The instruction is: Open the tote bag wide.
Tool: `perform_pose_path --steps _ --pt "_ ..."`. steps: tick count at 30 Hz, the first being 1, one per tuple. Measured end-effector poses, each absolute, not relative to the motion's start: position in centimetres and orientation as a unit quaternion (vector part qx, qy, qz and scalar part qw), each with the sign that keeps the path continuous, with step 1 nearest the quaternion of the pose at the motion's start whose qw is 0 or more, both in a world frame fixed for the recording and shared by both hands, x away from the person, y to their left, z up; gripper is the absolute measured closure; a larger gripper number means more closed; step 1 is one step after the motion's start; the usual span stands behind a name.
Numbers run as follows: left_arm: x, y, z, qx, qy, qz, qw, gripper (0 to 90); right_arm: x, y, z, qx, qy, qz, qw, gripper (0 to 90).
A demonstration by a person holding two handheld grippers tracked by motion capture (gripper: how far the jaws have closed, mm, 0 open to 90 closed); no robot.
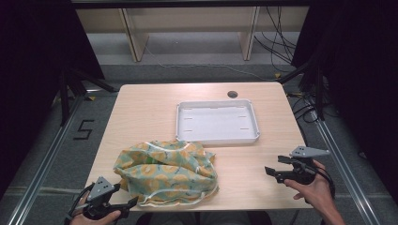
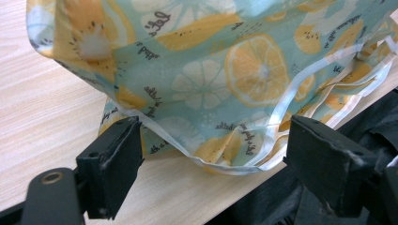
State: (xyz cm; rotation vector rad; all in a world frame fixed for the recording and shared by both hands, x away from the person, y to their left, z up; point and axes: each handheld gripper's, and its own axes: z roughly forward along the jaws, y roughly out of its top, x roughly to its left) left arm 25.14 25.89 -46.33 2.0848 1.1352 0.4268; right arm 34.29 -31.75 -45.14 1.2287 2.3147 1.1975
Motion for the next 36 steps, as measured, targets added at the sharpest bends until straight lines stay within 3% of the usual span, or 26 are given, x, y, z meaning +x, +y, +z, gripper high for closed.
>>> perform_pose_path --steps 21,36 --pt "25.1 25.7 -46.5 0.804 0.445 0.167 0.358 18.0 34.9 -28.5 -43.9 0.401 0.8 0.433 0.108 26.6" --pt "25.0 25.7 -46.5 0.795 0.459 0.168 0.36 18.0 37.0 -16.1 -40.8 0.28 0.853 0.437 0.051 30.2"
